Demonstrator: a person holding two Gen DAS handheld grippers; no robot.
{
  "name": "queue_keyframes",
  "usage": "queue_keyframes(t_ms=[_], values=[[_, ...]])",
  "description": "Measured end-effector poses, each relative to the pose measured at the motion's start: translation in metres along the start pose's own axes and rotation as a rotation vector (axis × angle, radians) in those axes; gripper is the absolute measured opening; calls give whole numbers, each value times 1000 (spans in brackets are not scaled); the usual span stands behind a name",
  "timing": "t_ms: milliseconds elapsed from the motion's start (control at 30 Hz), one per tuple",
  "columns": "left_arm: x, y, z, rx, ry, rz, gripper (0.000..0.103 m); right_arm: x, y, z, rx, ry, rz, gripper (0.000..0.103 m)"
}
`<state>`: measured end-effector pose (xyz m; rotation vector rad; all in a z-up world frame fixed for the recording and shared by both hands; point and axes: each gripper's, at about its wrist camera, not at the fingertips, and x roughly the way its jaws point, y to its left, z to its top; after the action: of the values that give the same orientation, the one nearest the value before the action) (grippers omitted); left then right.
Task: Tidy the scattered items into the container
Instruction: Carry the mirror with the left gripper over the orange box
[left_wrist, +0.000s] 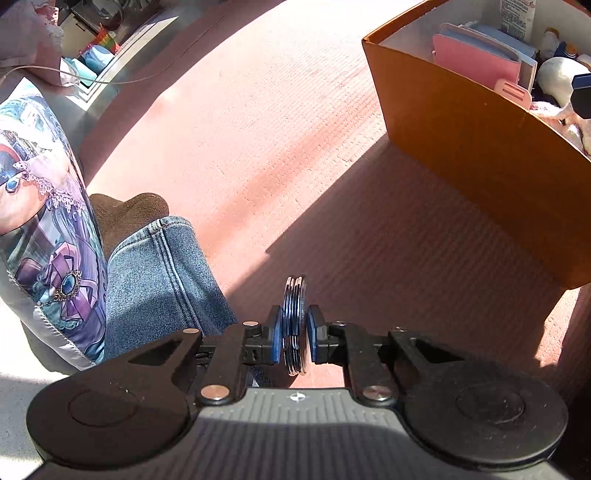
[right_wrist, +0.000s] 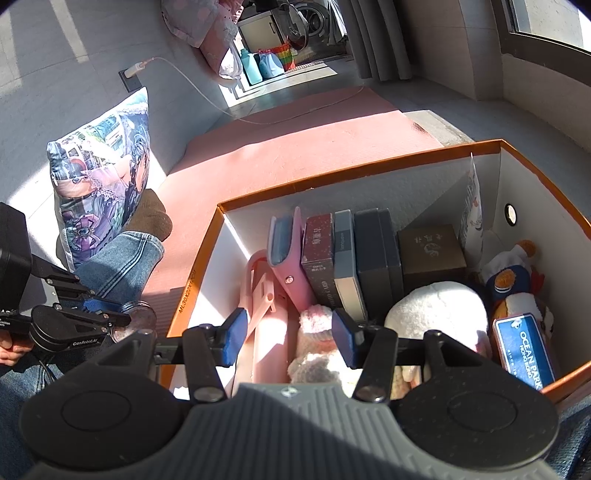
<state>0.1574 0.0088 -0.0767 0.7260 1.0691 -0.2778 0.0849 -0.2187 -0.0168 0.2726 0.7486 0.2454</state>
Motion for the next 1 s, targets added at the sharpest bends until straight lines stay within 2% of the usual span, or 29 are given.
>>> queue_keyframes(t_ms=[233,400,533,600,733,800,933,1000], values=[[-10,6,1,-106,-41,-15,15,-1,-2,0,12,-4,-5,54],[-40,13,3,-240,-125,-72,15,-5,-8,2,48,-12,-14,54],[-77,23,11,-369,-227,-205,15,-10,-11,4,63,-8,9,54],[-95,24,15,-415,-285,-297,15,-14,-12,5,71,-12,49,54],[-120,14,24,-444,-364,-449,15,-19,-15,8,116,-12,127,54],[-123,7,28,-454,-383,-527,14,-21,-21,9,176,-15,175,54],[-120,-3,34,-499,-422,-580,14,-21,-40,8,340,-16,268,54],[-117,-3,37,-555,-444,-677,14,-23,-51,8,423,-23,302,54]])
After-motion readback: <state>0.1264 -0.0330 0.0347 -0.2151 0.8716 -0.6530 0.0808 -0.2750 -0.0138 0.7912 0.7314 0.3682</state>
